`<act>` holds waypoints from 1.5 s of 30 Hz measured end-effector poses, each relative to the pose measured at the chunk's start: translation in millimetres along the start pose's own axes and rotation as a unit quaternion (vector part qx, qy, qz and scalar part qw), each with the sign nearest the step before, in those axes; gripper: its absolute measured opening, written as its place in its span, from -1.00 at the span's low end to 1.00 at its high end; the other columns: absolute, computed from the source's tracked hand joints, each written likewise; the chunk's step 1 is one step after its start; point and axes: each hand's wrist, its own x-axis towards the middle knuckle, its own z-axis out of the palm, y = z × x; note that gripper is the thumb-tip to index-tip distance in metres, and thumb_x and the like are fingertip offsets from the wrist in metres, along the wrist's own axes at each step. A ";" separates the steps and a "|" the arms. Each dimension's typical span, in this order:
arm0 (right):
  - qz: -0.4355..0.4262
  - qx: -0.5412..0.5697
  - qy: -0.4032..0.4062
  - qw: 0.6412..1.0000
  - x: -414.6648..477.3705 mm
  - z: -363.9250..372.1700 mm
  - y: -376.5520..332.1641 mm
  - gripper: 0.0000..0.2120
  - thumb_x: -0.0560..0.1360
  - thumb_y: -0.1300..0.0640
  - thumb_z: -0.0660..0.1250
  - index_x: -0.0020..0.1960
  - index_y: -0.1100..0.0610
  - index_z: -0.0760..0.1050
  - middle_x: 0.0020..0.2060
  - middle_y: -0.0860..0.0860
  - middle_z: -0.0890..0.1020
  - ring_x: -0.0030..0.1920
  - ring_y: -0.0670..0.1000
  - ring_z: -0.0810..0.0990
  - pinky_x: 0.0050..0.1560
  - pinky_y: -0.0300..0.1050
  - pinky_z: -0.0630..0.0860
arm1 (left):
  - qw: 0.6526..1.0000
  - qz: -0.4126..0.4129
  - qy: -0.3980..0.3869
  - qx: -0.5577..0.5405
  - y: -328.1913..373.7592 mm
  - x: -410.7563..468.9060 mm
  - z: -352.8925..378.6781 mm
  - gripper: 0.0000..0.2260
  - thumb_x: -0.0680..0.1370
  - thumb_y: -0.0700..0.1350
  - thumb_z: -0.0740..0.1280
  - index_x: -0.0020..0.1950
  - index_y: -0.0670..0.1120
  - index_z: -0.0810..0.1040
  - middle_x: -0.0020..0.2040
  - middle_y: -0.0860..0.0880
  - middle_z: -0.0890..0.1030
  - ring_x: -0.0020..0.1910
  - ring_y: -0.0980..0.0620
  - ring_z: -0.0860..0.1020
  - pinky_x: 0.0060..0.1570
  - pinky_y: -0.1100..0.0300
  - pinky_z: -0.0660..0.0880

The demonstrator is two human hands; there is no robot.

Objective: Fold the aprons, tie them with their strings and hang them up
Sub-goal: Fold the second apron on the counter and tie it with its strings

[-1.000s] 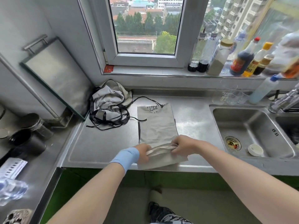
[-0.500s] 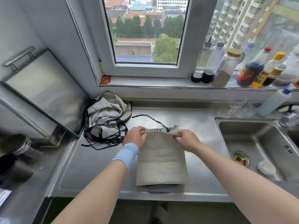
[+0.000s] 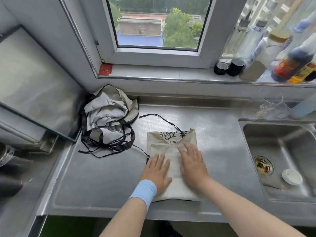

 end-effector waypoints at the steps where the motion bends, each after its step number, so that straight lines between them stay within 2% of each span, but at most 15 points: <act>1: -0.023 -0.007 -0.017 1.000 -9.7 8.4 -4.7 -0.38 0.35 0.10 0.43 0.39 0.09 0.38 0.42 0.15 0.40 0.41 0.19 0.35 0.42 0.11 0.26 | 1.000 -0.001 0.005 0.005 0.4 0.7 3.4 -0.33 0.60 0.25 -0.02 0.58 0.02 -0.22 0.56 -0.03 -0.32 0.54 -0.08 -0.31 0.50 -0.06 -0.26; 5: -0.034 -0.023 -0.066 0.997 -44.3 27.2 -11.0 -0.44 0.55 -0.06 0.12 0.52 0.10 0.29 0.54 0.15 0.24 0.54 0.13 0.06 0.49 0.04 -0.12 | 0.999 0.017 0.031 0.012 6.6 -10.8 16.0 -0.30 0.57 0.26 -0.07 0.55 -0.04 -0.30 0.50 0.00 -0.40 0.52 -0.03 -0.36 0.49 -0.07 -0.31; 7: -0.041 -0.021 -0.078 0.996 -56.8 27.8 -7.2 -0.40 0.58 -0.12 0.08 0.58 0.07 0.17 0.58 0.13 0.13 0.58 0.10 -0.05 0.50 0.06 -0.15 | 0.998 0.029 0.049 0.006 5.6 -20.9 29.1 -0.29 0.57 0.25 -0.03 0.56 -0.08 -0.23 0.54 -0.04 -0.33 0.53 -0.05 -0.31 0.49 -0.04 -0.28; 10: -0.072 -0.031 -0.091 0.993 -69.5 28.0 0.8 -0.33 0.58 -0.20 0.09 0.60 0.05 0.07 0.59 0.12 0.04 0.59 0.12 -0.07 0.50 0.15 -0.08 | 0.999 0.028 0.045 -0.009 1.1 -35.3 47.7 -0.26 0.52 0.27 0.09 0.56 -0.16 0.14 0.57 -0.14 0.08 0.55 -0.13 0.07 0.43 -0.04 -0.01; 11: -0.074 -0.030 -0.099 0.992 -71.9 26.5 3.0 -0.31 0.57 -0.22 0.08 0.61 0.03 0.03 0.60 0.12 0.01 0.59 0.12 -0.08 0.50 0.16 -0.08 | 0.998 0.030 0.046 -0.006 0.2 -38.8 52.0 -0.26 0.50 0.27 0.11 0.55 -0.16 0.17 0.56 -0.15 0.14 0.53 -0.14 0.14 0.40 -0.05 0.04; 15: -0.084 -0.045 -0.131 0.987 -76.8 22.3 7.0 -0.30 0.59 -0.27 -0.03 0.62 0.01 -0.12 0.59 0.11 -0.15 0.58 0.10 -0.23 0.51 0.12 -0.18 | 0.997 0.033 0.074 0.006 0.2 -48.5 51.5 -0.29 0.50 0.25 0.05 0.55 -0.10 0.08 0.57 -0.14 0.06 0.55 -0.13 0.06 0.43 -0.10 0.02; 19: -0.103 -0.059 -0.114 0.986 -83.6 12.4 5.0 -0.29 0.58 -0.20 0.08 0.60 0.13 0.05 0.59 0.18 0.02 0.59 0.17 -0.02 0.49 0.18 -0.01 | 0.992 0.104 0.068 0.018 0.4 -63.8 52.0 -0.49 0.50 -0.04 0.17 0.47 -0.02 0.28 0.52 -0.10 0.21 0.49 -0.10 0.19 0.42 -0.04 0.09; 21: -0.136 -0.061 -0.114 0.982 -95.6 11.5 10.1 -0.30 0.58 -0.18 0.09 0.60 0.14 0.06 0.59 0.17 0.05 0.59 0.16 -0.01 0.50 0.14 0.00 | 0.991 0.127 0.048 0.021 -3.0 -74.3 58.6 -0.48 0.48 -0.10 0.22 0.46 0.03 0.30 0.50 -0.08 0.28 0.47 -0.09 0.21 0.45 0.03 0.01; 26: -0.083 -0.070 -0.137 0.985 -123.5 8.6 32.2 -0.30 0.59 -0.24 0.01 0.60 0.15 0.07 0.58 0.15 0.10 0.58 0.10 -0.01 0.47 0.08 0.02 | 0.996 0.067 0.041 0.031 -11.7 -91.0 69.4 -0.46 0.55 0.08 0.07 0.54 -0.01 0.21 0.55 -0.08 0.21 0.51 -0.06 0.14 0.38 0.01 0.12; 30: -0.125 -0.081 -0.090 0.985 -129.9 -0.9 27.5 -0.34 0.55 -0.14 0.08 0.55 0.19 0.20 0.54 0.21 0.22 0.54 0.21 0.15 0.46 0.17 0.08 | 0.998 0.034 0.058 0.001 -0.6 -96.6 54.8 -0.54 0.51 0.02 0.23 0.41 0.00 0.34 0.47 -0.08 0.32 0.42 -0.14 0.33 0.36 -0.03 0.33; 33: -0.211 -0.053 -0.106 0.970 -139.7 -12.6 19.7 -0.44 0.48 -0.17 0.18 0.40 0.08 0.37 0.38 0.12 0.41 0.35 0.19 0.40 0.39 0.10 0.31 | 0.994 0.051 0.094 -0.003 15.1 -101.3 47.4 -0.63 0.55 0.03 0.21 0.34 0.05 0.31 0.43 0.00 0.26 0.39 -0.09 0.24 0.35 0.05 0.27; 36: -0.227 -0.044 -0.115 0.966 -140.6 -20.4 13.7 -0.54 0.49 -0.14 0.16 0.28 0.10 0.38 0.24 0.07 0.46 0.19 0.12 0.46 0.23 0.02 0.45 | 0.995 0.047 0.083 -0.020 21.7 -106.0 46.1 -0.48 0.49 0.23 0.23 0.38 0.06 0.25 0.44 0.04 0.19 0.41 -0.05 0.16 0.40 0.06 0.22; 38: -0.234 -0.056 -0.125 0.962 -137.4 -20.0 11.8 -0.59 0.50 -0.05 0.18 0.26 0.14 0.40 0.19 0.09 0.51 0.13 0.13 0.51 0.15 0.01 0.53 | 0.996 0.052 0.075 -0.024 21.3 -108.5 45.7 -0.40 0.44 0.26 0.29 0.39 0.06 0.23 0.45 0.05 0.16 0.44 -0.04 0.13 0.44 0.05 0.19; 42: -0.231 -0.081 -0.190 0.951 -132.9 -27.9 13.5 -0.58 0.49 0.15 0.27 0.34 0.16 0.37 0.35 0.09 0.40 0.26 0.15 0.44 0.11 0.01 0.50 | 0.993 0.059 0.075 -0.067 16.4 -110.7 38.7 -0.34 0.46 0.12 0.34 0.50 0.04 0.19 0.51 0.07 0.13 0.49 0.02 0.09 0.48 0.11 0.14; 45: -0.225 -0.068 -0.194 0.952 -127.5 -35.1 15.0 -0.68 0.52 0.14 0.22 0.25 0.17 0.44 0.33 0.03 0.43 0.23 0.12 0.47 -0.04 0.04 0.55 | 0.991 0.056 0.045 -0.108 8.5 -110.2 29.8 -0.31 0.49 0.13 0.31 0.55 0.00 0.13 0.56 0.08 0.09 0.52 0.05 0.09 0.49 0.11 0.14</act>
